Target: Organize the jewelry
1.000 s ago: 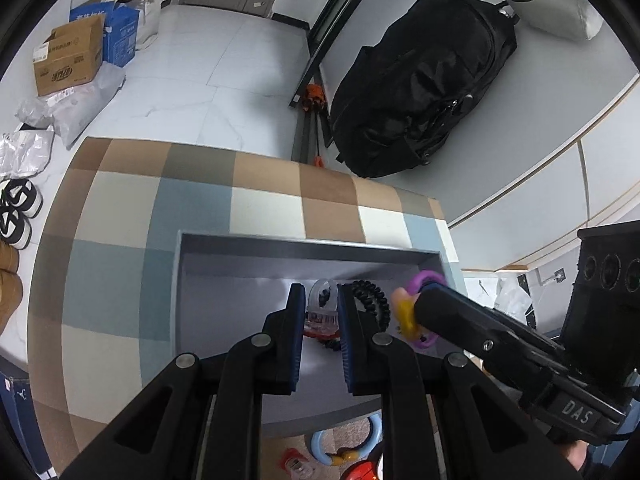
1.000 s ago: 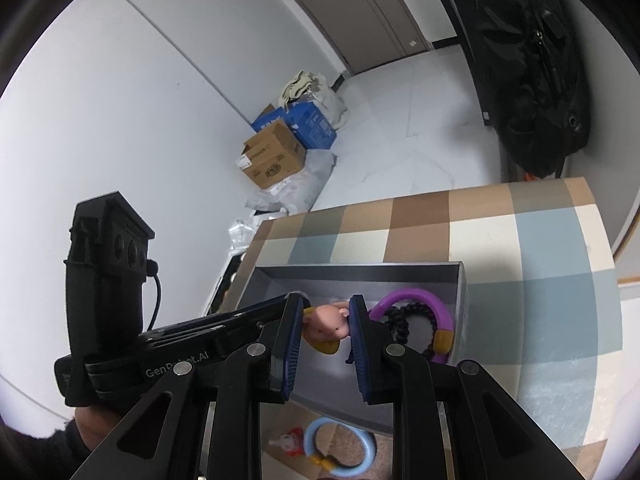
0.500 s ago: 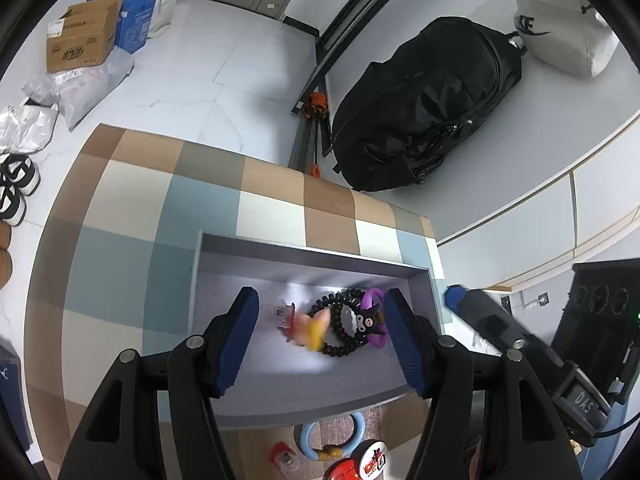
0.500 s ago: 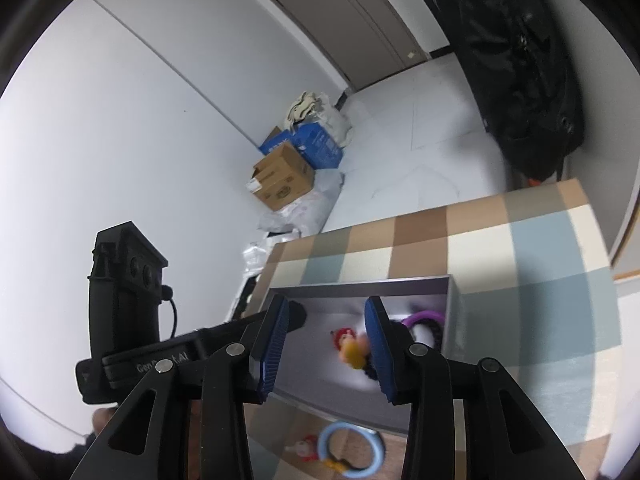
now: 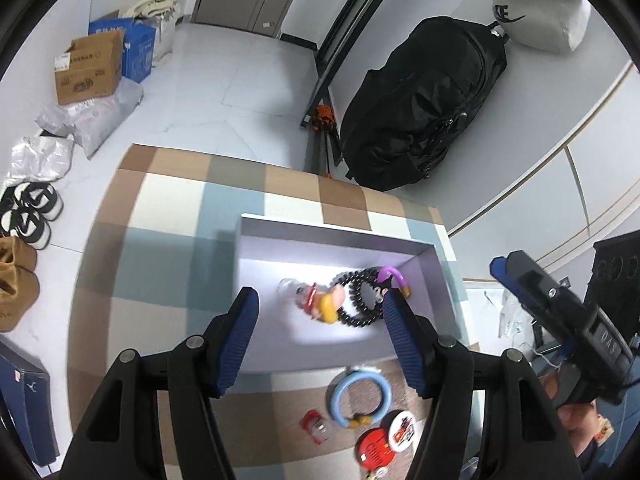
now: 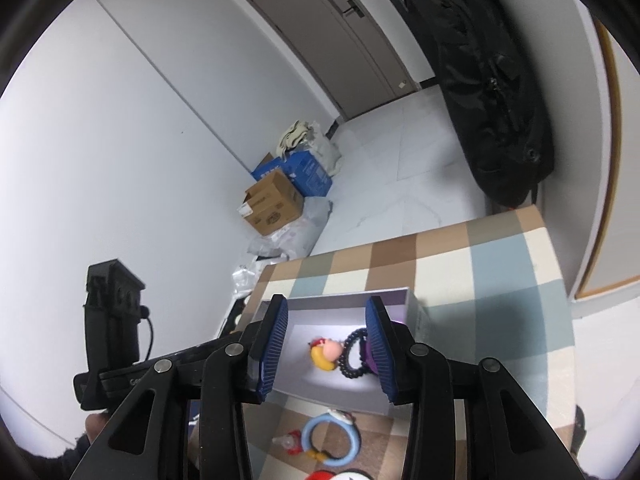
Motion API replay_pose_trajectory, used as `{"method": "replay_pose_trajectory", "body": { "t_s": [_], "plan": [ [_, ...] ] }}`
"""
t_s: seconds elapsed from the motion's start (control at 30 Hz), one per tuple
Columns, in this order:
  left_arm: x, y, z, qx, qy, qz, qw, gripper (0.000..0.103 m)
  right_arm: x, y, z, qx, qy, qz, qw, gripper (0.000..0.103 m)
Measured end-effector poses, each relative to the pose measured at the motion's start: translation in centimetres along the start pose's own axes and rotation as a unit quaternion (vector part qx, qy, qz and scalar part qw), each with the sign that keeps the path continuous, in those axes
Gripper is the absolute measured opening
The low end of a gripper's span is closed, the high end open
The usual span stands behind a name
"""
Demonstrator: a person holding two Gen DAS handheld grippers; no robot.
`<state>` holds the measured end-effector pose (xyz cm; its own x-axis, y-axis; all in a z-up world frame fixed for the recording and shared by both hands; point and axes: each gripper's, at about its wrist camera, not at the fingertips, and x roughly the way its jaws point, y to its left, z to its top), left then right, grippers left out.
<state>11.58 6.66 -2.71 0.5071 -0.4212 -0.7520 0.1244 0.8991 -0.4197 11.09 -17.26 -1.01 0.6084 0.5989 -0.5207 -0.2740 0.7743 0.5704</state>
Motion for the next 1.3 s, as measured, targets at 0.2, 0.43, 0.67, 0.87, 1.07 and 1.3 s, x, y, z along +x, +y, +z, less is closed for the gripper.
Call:
{"method": "replay_pose_trajectory", "body": {
  "t_s": [0.2, 0.43, 0.67, 0.87, 1.07, 1.3],
  "plan": [
    [-1.0, 0.0, -1.6, 0.024, -0.011, 0.013, 0.9996, 0.06, -1.2, 0.0, -0.6, -0.007, -0.008, -0.007, 1.0, 0.058],
    [-1.4, 0.1, -3.2, 0.04, -0.009, 0.028, 0.9988, 0.06, -1.8, -0.4, -1.7, -0.01, -0.004, -0.02, 1.0, 0.07],
    [-1.2, 0.2, -4.3, 0.042, 0.006, 0.032, 0.9986, 0.06, -2.1, -0.8, -3.3, -0.015, 0.012, -0.036, 0.999, 0.078],
    [-1.1, 0.0, -5.2, 0.053, 0.01, 0.039, 0.9978, 0.068, -2.2, -0.5, -4.4, -0.027, 0.023, -0.041, 0.999, 0.084],
    [-0.6, -0.4, -6.1, 0.073, 0.018, 0.049, 0.996, 0.07, -2.0, -0.1, -5.4, -0.04, 0.039, -0.047, 0.997, 0.092],
    [-0.2, -1.0, -7.0, 0.096, 0.031, 0.052, 0.9935, 0.07, -1.9, 0.0, -6.2, -0.043, 0.051, -0.05, 0.997, 0.101]
  ]
}}
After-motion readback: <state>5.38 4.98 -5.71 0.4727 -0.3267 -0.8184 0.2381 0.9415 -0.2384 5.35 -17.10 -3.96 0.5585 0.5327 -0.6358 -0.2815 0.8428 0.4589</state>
